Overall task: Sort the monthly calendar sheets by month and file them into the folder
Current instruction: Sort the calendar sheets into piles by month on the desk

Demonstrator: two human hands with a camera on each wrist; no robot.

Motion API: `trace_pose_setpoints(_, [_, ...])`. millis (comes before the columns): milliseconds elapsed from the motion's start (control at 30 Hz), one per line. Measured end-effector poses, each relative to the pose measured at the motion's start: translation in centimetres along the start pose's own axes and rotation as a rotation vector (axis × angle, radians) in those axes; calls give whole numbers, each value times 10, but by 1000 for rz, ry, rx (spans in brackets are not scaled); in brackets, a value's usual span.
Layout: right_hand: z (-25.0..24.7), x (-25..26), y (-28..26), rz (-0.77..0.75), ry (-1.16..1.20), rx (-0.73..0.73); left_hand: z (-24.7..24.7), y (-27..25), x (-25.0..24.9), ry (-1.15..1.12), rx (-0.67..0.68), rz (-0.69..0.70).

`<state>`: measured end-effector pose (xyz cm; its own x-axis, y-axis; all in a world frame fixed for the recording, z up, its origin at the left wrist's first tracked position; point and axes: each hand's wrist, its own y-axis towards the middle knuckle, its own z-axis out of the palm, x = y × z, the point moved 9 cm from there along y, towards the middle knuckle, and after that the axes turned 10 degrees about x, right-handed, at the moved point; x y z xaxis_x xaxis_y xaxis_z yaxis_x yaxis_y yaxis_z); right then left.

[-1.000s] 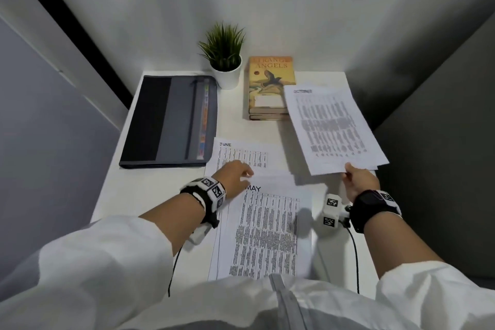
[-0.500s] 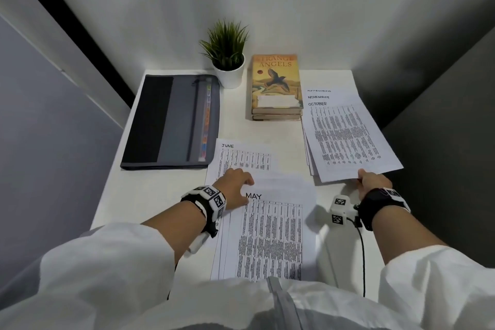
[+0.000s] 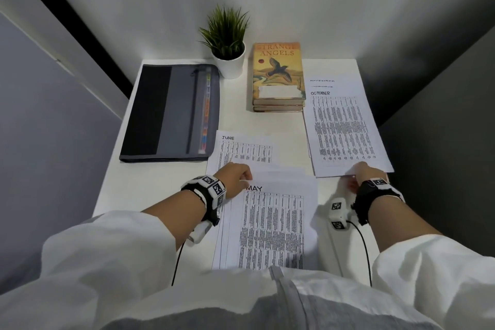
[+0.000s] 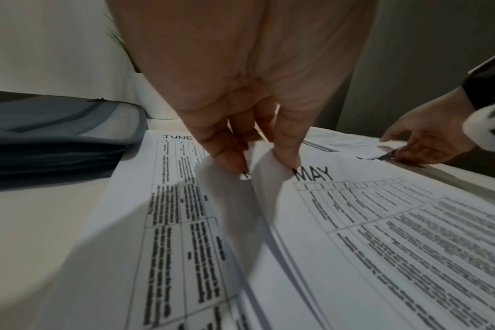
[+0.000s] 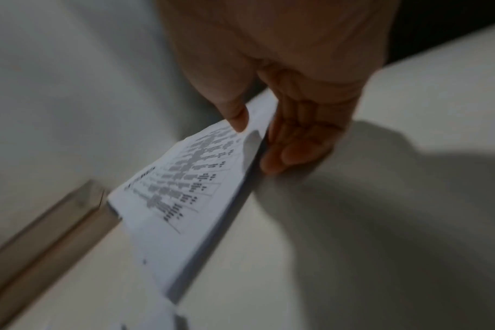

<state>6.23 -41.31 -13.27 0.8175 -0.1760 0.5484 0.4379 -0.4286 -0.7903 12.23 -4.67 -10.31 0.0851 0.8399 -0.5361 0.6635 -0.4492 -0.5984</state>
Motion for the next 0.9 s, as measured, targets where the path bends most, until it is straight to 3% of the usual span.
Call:
trace_pose_setpoints(100, [5, 8, -14, 8, -407, -45, -6, -3, 0, -70, -36, 14])
trace_pose_setpoints(200, [62, 31, -40, -299, -732, 61, -15, -7, -3, -117, -81, 26])
trace_pose_setpoints(300, [141, 34, -89, -663, -813, 339, -18, -9, -4, -154, -77, 4])
trace_pose_setpoints(367, [182, 22, -116, -807, -1008, 465, -18, -11, -4, -183, -80, -11])
trace_pose_setpoints(433, [204, 11, -126, -873, -1245, 447, -17, -14, -4, -207, -75, -20])
trace_pose_setpoints(533, [210, 10, -134, -924, -1246, 392, -13, -18, -6, -205, -47, -20])
trace_pose_setpoints(733, [199, 5, -140, -917, -1157, 432, -8, -26, -4, -249, 13, -23])
trace_pose_setpoints(900, [189, -14, -142, -941, -1138, 460, 0, -32, 7, -262, -62, -29])
